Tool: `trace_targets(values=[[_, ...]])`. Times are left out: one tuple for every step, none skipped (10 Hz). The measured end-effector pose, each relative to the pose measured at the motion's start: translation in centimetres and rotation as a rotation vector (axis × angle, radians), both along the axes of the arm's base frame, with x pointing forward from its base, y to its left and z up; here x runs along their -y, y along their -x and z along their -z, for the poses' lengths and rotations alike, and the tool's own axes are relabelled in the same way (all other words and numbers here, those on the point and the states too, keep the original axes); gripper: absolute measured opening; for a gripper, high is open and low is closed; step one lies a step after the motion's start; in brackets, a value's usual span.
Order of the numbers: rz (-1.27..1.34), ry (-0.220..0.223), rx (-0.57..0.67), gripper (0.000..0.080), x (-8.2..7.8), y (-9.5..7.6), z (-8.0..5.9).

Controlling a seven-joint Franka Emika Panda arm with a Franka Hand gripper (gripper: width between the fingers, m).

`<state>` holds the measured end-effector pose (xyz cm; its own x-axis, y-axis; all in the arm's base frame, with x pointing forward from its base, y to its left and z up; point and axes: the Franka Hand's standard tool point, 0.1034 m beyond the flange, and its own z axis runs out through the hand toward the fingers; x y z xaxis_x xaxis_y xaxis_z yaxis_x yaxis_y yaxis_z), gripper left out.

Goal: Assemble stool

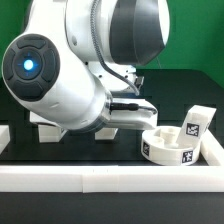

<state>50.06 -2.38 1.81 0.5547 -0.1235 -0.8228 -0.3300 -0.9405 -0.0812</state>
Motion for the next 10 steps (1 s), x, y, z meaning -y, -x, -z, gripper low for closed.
trace_targets(values=[[0.001,0.000,0.000,0.0325,0.0,0.0,0.0],[0.001,0.000,0.000,0.0325,0.0,0.0,0.0],[0.001,0.000,0.000,0.0325,0.0,0.0,0.0],[0.001,0.000,0.002,0.0325,0.0,-0.1,0.0],[0.000,-0.005,-0.003,0.0325,0.0,-0.3,-0.8],[0.004,-0.004,-0.016,0.0325,-0.2,-0.8,-2.3],[0.009,0.002,-0.029,0.0325,-0.7,-1.4,-4.4],[0.018,0.005,-0.030,0.0325,-1.0,-1.9,-6.2],[0.034,0.021,-0.040,0.0325,-1.2,-2.1,-7.9],[0.045,0.040,-0.043,0.0325,-1.4,-2.6,-9.1]])
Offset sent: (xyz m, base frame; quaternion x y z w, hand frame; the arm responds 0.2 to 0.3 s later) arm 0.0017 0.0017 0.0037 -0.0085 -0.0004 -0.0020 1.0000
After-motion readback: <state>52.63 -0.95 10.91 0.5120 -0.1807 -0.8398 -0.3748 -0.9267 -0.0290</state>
